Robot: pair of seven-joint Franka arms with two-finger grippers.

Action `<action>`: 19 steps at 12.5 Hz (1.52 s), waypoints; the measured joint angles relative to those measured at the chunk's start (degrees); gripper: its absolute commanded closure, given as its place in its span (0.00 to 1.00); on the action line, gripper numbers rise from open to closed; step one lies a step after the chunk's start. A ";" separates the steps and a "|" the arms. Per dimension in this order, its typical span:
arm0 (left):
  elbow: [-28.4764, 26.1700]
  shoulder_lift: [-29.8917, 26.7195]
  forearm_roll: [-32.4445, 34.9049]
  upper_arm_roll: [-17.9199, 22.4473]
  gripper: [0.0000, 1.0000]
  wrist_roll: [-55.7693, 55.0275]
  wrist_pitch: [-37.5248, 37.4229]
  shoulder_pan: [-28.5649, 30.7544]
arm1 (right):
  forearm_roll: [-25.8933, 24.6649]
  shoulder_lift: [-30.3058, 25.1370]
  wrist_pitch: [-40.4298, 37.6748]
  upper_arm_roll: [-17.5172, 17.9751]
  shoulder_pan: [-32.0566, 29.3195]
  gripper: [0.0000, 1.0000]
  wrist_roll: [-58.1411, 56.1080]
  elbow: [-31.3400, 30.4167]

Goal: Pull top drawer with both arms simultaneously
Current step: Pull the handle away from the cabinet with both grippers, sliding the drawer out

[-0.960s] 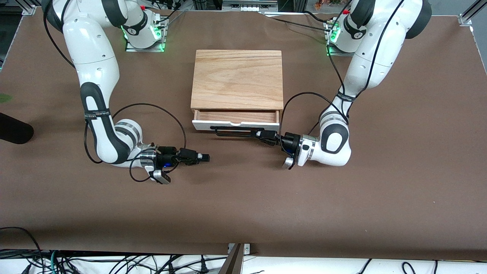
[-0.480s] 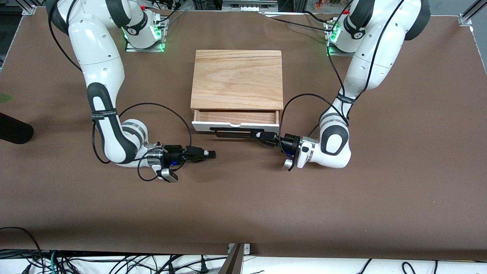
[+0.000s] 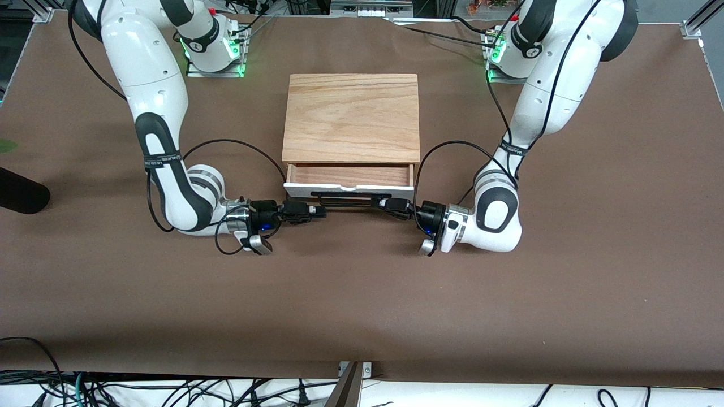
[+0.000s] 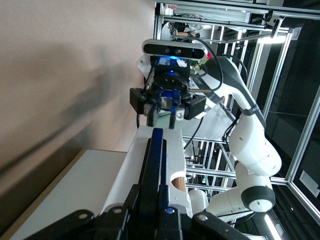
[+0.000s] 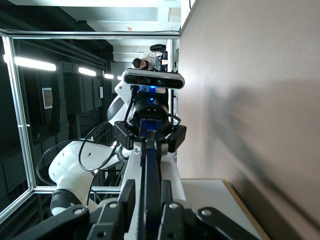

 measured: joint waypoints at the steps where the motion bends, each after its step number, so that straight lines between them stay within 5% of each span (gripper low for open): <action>1: 0.14 0.00 0.02 0.00 1.00 -0.17 -0.04 -0.05 | 0.00 -0.63 0.21 -0.01 -0.01 0.70 0.00 -0.51; 16: 2.57 1.29 0.19 0.68 1.00 -0.36 1.02 -0.06 | -0.01 -1.19 2.98 0.43 0.86 0.67 -2.87 -3.16; 19: 2.83 1.52 0.19 0.81 1.00 -0.36 0.73 -0.06 | 0.07 -1.21 3.22 0.43 0.97 0.81 -2.87 -3.15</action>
